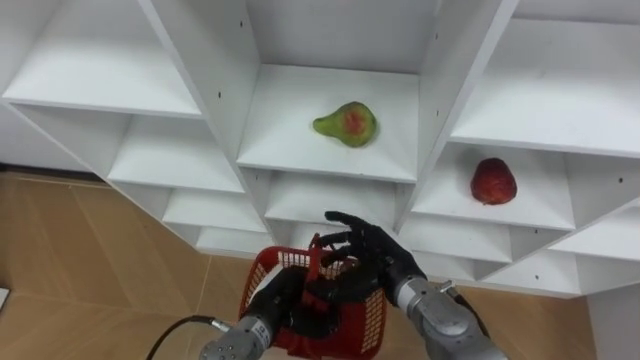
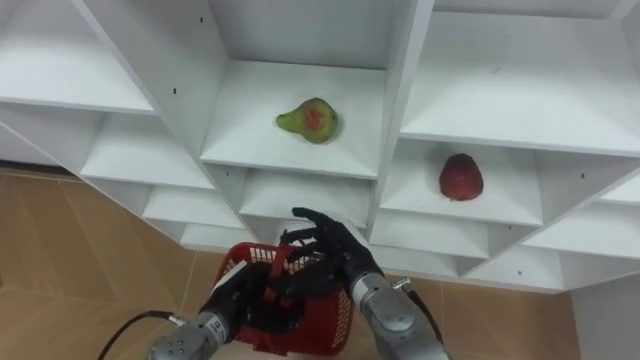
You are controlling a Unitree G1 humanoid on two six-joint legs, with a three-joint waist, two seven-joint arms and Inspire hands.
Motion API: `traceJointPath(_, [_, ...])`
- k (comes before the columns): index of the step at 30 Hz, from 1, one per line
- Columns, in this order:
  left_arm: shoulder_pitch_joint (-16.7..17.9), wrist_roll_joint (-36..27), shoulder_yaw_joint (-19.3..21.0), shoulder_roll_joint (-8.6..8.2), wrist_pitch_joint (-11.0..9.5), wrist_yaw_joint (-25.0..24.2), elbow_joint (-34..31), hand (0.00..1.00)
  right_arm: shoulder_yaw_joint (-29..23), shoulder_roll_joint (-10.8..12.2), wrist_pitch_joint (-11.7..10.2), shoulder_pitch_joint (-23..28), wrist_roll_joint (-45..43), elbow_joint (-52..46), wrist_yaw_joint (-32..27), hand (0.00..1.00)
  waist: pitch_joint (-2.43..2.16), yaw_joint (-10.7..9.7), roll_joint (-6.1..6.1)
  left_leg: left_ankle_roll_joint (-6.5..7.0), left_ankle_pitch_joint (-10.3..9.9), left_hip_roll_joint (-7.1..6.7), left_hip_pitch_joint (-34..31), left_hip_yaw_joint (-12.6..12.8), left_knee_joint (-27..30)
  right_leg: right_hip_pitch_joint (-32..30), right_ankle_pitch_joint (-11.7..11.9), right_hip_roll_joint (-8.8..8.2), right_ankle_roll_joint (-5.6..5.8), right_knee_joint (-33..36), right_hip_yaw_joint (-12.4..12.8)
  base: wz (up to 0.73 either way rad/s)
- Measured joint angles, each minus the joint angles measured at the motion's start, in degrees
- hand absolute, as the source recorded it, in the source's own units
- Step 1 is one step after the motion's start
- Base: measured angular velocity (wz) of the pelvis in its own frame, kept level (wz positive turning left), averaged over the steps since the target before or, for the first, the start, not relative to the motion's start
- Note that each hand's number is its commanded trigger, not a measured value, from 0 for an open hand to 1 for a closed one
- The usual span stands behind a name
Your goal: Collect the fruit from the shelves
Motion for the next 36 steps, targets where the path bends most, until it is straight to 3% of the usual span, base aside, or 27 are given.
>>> traceJointPath(29, [-0.3,0.0,-0.2,-0.52,0.6,0.0,2.2,1.0,0.0,0.1,0.0,0.1,0.2,0.9,0.0,0.0,0.27,-0.1,-0.68,0.0,0.0,-0.05,0.1,0.1,0.0,0.1,-0.1,-0.12,0.07,0.1,-0.1,0.0])
traceJointPath(32, [-0.2,0.2,-0.2,-0.04,0.6,0.0,2.8,1.0,0.0,-0.1,0.0,0.2,0.0,0.9,0.0,0.0,0.29,-0.1,-0.91,0.0,0.0,-0.05,0.1,0.1,0.0,0.1,-0.1,-0.15,0.04,0.1,-0.4,0.0])
traceJointPath(36, [0.6,0.6,-0.2,2.11,0.6,0.3,4.1,1.0,0.0,-0.7,0.0,0.8,-0.4,0.8,-0.2,0.0,0.29,-0.3,-1.52,0.01,0.0,-0.06,0.2,0.0,0.0,0.5,-0.3,-0.21,0.15,0.0,-0.6,0.04])
